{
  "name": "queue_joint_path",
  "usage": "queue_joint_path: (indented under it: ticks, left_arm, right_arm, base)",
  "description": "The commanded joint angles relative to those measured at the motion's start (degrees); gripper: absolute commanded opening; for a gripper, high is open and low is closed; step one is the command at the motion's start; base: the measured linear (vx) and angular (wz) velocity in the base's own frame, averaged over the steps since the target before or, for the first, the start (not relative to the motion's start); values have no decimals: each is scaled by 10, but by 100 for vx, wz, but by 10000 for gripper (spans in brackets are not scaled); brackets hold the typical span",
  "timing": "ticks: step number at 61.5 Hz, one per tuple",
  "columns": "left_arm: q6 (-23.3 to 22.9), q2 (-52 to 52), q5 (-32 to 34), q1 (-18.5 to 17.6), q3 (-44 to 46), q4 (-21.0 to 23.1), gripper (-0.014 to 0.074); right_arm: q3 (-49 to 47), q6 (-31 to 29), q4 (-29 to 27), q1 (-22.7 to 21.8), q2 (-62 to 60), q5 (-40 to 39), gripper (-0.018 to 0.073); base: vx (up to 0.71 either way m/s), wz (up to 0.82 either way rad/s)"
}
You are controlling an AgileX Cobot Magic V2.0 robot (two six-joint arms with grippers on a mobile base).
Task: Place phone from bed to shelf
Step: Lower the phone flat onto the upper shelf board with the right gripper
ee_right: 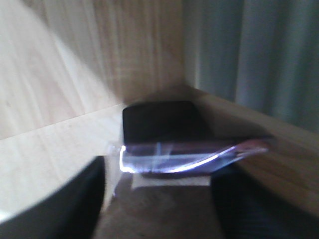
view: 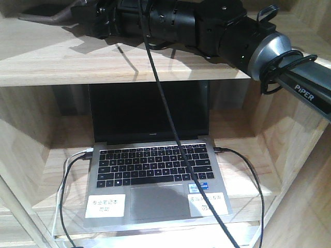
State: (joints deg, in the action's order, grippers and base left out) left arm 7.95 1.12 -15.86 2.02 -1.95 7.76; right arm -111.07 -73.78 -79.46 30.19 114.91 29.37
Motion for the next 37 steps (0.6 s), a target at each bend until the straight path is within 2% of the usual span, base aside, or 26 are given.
queue_joint_path:
  ticks: [1, 17, 26, 37]
  left_arm:
    - [-2, 4, 42, 1, -1, 6, 1]
    - [-2, 4, 42, 1, -1, 6, 1]
    - [-2, 4, 42, 1, -1, 6, 1]
    - [-2, 4, 42, 1, -1, 6, 1]
  right_arm:
    - [-17, -5, -18, -3, -33, -15, 484]
    - [-17, 9, -16, -3, -42, -9, 484]
    - [-17, 39, 27, -3, -56, -3, 484]
    - [-17, 96, 108, -3, -78, 20, 484]
  base:
    - [0, 0]
    - [0, 0]
    - [0, 0]
    - [0, 0]
